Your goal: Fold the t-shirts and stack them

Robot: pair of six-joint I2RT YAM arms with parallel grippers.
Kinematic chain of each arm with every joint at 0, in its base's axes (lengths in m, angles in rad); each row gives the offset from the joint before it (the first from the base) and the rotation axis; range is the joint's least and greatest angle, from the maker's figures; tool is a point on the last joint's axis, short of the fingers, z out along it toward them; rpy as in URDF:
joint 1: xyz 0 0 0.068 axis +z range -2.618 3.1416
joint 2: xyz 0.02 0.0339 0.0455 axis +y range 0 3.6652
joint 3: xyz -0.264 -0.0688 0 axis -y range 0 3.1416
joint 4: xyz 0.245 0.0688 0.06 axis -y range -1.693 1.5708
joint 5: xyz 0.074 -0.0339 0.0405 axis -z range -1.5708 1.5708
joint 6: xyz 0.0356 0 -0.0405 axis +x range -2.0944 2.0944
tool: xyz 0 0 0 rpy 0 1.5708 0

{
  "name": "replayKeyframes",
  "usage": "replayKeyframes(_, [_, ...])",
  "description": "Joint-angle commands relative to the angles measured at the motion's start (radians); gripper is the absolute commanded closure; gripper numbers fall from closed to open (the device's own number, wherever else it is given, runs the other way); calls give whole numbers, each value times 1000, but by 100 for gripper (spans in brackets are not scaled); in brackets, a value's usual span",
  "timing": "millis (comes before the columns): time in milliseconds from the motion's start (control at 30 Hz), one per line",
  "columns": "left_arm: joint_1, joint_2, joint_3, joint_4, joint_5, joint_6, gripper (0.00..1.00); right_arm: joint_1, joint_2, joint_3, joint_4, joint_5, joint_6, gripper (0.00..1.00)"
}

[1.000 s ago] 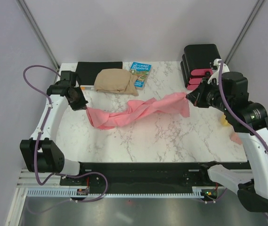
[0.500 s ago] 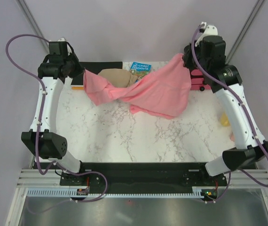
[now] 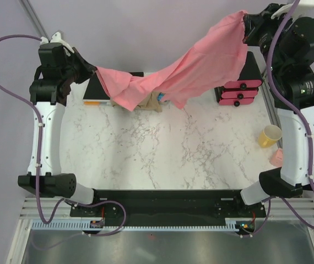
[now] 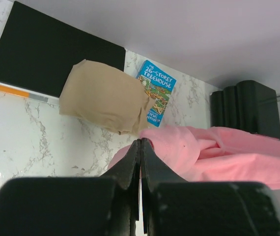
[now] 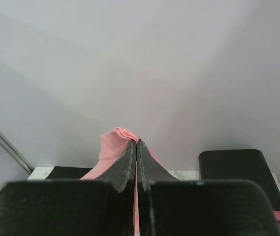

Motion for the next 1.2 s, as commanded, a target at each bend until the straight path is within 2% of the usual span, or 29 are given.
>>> replayKeyframes(0, [4,-102,-55,45,18,-26,98,-4,-88,-77,4,-36,6,100])
replayKeyframes(133, [4,-180,-172,26,28,-16,98,-4,-185,-220,-58,-88,43,100])
replayKeyframes(267, [4,-260,-392,20,81,-14,98,-4,-288,-371,-139,-122,117,100])
replayKeyframes(367, [4,-305,-559,6,130,-20,98,-4,-360,-511,-200,-230,162,100])
replayKeyframes(467, [4,-351,-717,2,150,-25,98,-5,-453,-765,-236,-301,227,100])
replayKeyframes(567, [4,-400,-816,-21,150,-17,98,-5,-570,-928,-277,-372,289,100])
replayKeyframes(700, [4,-397,-877,-64,127,-13,98,-4,-619,-1031,-348,-406,319,100])
replayKeyframes(1000, [4,-300,-911,-86,103,-34,98,-2,-570,-1123,-452,-447,323,100])
replayKeyframes(1067, [4,-283,-913,-92,97,-36,98,-4,-557,-1132,-483,-447,314,82])
replayKeyframes(1100, [4,-280,-913,-103,83,-36,98,-4,-555,-1133,-492,-447,310,82])
replayKeyframes(1133, [4,-279,-911,-107,72,-39,98,-4,-547,-1131,-507,-443,305,87])
replayKeyframes(1167, [4,-279,-910,-112,62,-42,98,-4,-546,-1129,-516,-438,300,86])
